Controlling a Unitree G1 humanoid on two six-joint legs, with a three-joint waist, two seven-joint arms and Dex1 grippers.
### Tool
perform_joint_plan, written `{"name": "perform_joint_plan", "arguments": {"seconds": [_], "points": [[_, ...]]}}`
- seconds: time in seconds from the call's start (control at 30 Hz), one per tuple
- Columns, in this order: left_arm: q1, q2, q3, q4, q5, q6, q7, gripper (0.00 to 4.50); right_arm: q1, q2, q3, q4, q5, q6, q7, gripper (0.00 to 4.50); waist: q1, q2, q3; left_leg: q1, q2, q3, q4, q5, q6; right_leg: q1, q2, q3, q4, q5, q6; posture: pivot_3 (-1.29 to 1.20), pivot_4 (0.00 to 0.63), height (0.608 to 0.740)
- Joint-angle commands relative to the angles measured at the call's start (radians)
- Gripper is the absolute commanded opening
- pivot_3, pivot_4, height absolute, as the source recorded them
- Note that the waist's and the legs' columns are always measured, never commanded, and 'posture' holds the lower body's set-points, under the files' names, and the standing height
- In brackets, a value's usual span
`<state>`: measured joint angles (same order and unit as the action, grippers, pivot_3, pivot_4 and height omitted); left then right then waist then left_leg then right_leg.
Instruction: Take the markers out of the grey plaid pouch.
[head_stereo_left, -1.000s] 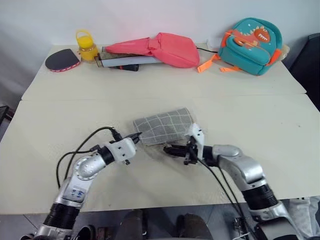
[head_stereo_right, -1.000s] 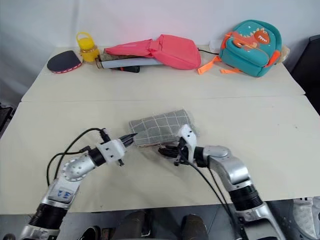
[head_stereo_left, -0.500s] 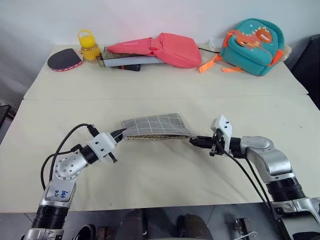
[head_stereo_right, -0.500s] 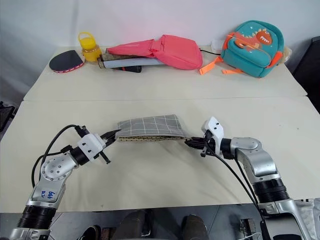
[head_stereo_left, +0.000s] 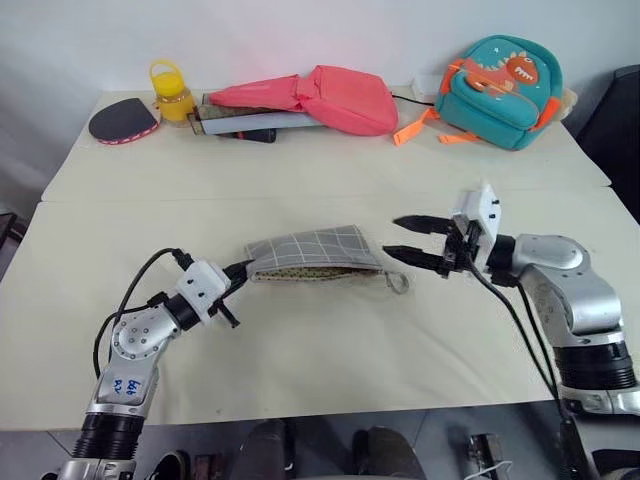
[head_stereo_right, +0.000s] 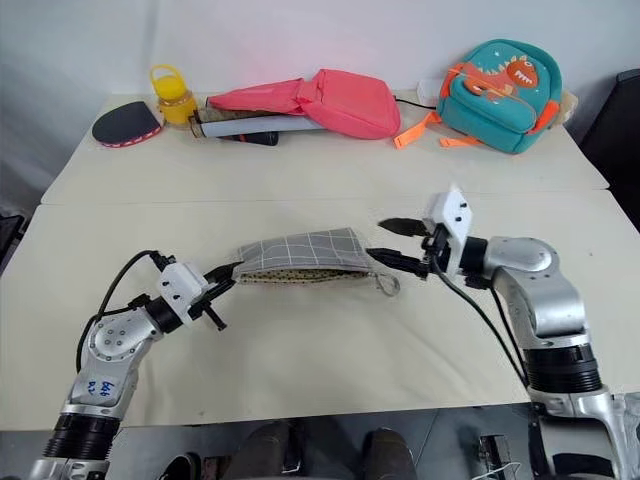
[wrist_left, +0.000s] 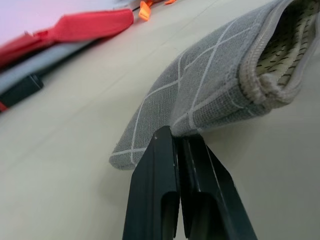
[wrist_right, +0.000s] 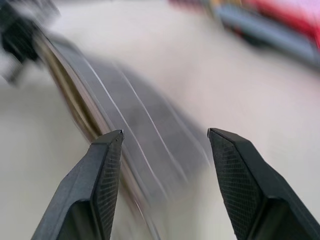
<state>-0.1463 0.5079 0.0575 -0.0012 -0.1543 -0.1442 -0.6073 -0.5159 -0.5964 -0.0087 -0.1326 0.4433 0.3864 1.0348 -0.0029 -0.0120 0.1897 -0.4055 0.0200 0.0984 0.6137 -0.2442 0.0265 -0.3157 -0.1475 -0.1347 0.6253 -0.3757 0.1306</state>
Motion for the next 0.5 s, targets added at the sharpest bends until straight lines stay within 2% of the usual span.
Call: {"name": "perform_joint_plan", "arguments": {"seconds": [0.03, 0.2, 0.37, 0.5], "points": [[-0.01, -0.016, -0.008, -0.078, -0.074, 0.109, -0.022, 0.0, 0.033, 0.05, 0.095, -0.119, -0.039, -0.072, -0.015, 1.84, 0.001, 0.0, 0.0, 0.0, 0.0, 0.0, 0.0, 0.0, 0.0, 0.0, 0.0, 0.0, 0.0, 0.0, 0.0, 0.0, 0.15, 0.74], [-0.018, -0.054, -0.019, -0.139, -0.094, 0.191, -0.009, 0.0, 0.073, 0.094, 0.216, -0.134, -0.175, -0.2, -0.046, 0.06, 0.006, 0.0, 0.0, 0.0, -0.004, -0.002, 0.0, 0.0, 0.001, 0.002, 0.0, 0.001, 0.0, 0.0, 0.0, 0.0, 0.15, 0.74], [-0.029, -0.065, -0.017, -0.186, -0.103, 0.223, -0.007, 0.0, 0.068, 0.113, 0.275, -0.027, -0.353, -0.339, -0.144, 0.02, 0.001, 0.0, 0.0, 0.0, -0.004, -0.001, 0.0, 0.001, 0.001, 0.002, 0.0, 0.001, -0.001, 0.0, 0.0, 0.0, 0.15, 0.74], [-0.038, -0.063, -0.018, -0.207, -0.106, 0.258, -0.008, 0.0, 0.036, 0.135, 0.261, 0.047, -0.389, -0.359, -0.195, 0.02, 0.001, 0.0, 0.0, 0.0, -0.004, -0.001, 0.0, 0.002, 0.001, 0.002, 0.001, 0.0, -0.001, 0.0, 0.0, 0.0, 0.15, 0.74]]}}
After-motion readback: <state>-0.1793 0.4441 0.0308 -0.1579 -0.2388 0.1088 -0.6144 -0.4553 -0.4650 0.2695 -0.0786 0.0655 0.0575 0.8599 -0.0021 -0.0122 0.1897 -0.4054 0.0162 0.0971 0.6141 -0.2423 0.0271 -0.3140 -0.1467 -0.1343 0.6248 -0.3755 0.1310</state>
